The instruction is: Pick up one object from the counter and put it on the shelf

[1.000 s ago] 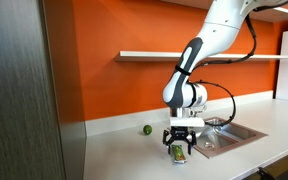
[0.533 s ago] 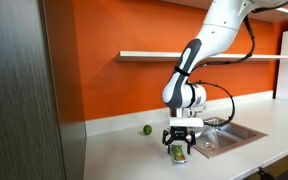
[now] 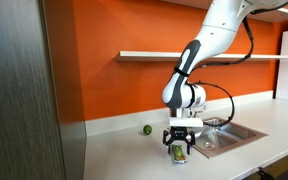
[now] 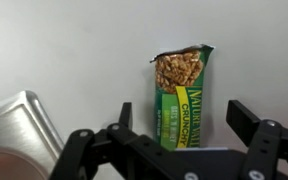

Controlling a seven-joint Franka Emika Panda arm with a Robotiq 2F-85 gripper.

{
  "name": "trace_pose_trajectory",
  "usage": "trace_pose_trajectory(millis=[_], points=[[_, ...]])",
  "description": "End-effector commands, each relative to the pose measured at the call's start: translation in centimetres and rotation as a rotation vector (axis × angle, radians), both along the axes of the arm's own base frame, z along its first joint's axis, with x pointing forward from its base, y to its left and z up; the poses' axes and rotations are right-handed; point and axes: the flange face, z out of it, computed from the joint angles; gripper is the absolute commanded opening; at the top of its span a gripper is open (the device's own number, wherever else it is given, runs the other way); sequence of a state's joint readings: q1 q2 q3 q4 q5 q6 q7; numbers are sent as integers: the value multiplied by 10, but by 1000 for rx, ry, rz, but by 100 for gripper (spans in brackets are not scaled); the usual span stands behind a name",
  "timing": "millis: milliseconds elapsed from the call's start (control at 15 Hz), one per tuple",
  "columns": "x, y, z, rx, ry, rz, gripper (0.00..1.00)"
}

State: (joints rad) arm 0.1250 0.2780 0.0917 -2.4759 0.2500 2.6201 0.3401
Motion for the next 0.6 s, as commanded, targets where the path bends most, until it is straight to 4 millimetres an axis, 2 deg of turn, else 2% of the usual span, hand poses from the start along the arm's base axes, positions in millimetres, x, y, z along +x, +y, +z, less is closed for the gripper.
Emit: trace_pose_trajectory(millis=[0,333,400,533], points=[[6,-2,-2,10,-5,-6,65],[9,-1,-7,15,-2,-5,24],[9,-1,-7,15,-2,-6,19],[10,0,-6,14,-3,-6,18]])
